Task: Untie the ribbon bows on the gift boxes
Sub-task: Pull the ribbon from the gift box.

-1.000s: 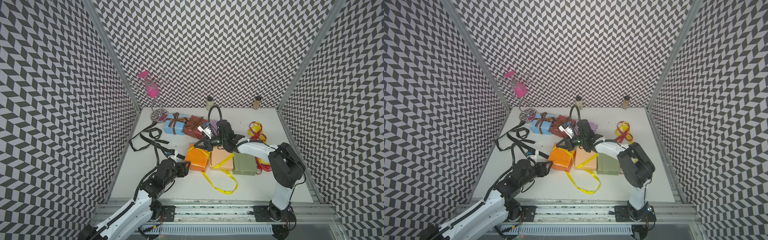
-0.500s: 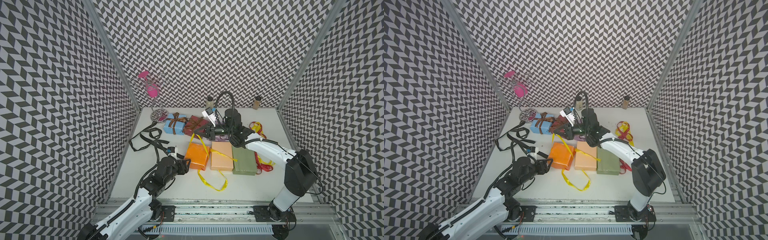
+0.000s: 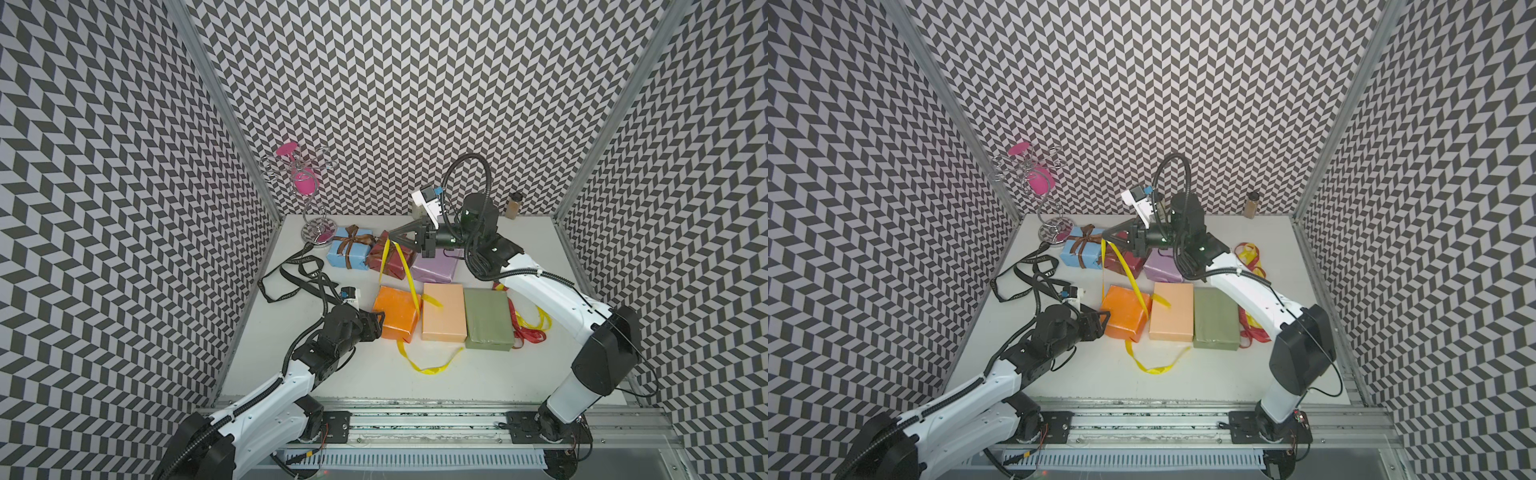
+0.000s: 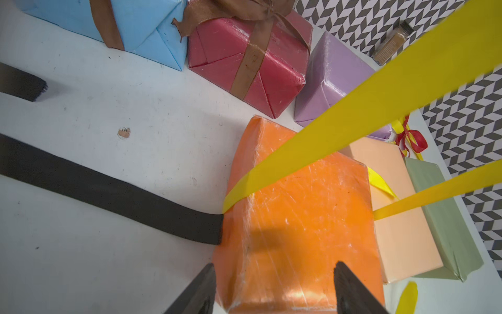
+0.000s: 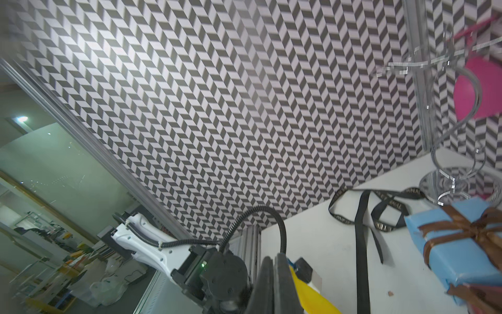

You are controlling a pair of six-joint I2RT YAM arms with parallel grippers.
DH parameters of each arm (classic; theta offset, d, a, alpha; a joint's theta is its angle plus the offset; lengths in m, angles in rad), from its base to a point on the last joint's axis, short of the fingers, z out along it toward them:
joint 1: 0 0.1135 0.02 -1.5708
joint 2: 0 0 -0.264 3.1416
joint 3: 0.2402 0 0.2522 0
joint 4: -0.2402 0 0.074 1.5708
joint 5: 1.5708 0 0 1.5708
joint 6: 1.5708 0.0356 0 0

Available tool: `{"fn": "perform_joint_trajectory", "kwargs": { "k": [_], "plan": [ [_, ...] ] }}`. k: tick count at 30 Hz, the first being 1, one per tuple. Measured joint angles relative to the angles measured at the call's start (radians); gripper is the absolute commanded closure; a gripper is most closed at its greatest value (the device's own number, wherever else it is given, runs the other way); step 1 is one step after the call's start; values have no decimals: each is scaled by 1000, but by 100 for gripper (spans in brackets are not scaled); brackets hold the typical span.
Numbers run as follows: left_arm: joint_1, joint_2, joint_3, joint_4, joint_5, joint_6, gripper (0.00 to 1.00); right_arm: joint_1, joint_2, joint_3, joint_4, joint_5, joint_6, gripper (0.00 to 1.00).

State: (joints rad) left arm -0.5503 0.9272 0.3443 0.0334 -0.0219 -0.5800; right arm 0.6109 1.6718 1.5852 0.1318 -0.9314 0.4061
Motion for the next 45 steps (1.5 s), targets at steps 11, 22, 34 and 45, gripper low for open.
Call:
{"fn": "perform_joint_trajectory", "kwargs": {
  "k": [11,22,34,45],
  "plan": [
    [0,68,0,69,-23,5,31,-26,-83,199,-32,-2,6,100],
    [0,113,-1,94,-26,7,31,-106,-114,467,-60,-7,13,100],
    [0,110,-17,96,-31,8,31,-331,-139,629,-34,-15,60,100],
    [0,113,-17,97,-37,11,30,-486,-220,691,-27,24,66,100]
  ]
}}
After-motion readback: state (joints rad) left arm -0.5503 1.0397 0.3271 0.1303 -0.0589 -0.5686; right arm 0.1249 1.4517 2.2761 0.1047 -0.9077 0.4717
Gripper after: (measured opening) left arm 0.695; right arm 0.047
